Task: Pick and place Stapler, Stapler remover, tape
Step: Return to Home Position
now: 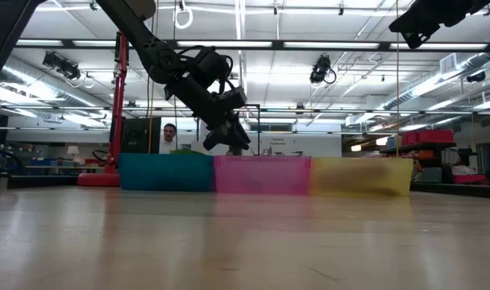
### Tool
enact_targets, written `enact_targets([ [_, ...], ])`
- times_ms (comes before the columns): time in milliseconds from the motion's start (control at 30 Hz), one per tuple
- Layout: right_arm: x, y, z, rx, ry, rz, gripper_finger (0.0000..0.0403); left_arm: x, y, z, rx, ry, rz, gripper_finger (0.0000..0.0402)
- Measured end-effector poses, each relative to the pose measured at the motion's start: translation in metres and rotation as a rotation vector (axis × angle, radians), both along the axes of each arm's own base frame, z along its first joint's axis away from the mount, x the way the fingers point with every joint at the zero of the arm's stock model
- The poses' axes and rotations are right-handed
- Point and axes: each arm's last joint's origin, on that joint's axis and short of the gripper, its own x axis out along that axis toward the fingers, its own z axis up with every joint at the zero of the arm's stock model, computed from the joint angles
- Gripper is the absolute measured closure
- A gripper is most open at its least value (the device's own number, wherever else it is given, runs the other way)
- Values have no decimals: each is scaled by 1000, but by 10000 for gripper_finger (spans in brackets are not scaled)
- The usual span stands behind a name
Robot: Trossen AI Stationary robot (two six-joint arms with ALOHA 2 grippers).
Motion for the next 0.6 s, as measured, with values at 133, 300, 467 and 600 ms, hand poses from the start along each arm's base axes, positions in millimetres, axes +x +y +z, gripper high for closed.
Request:
enact_targets([
  [133,0,0,0,0,0,0,403,0,1,0,12,7,23,249],
  [300,0,-1,0,-8,0,-16,401,1,-4,7,15,-16,47,242],
  [467,0,-3,-1,-38,6,-80,392,4,-23,34,-9,-135,49,261],
  [600,0,-3,0,-47,-8,-103,391,3,-37,57,-39,-230,44,284],
])
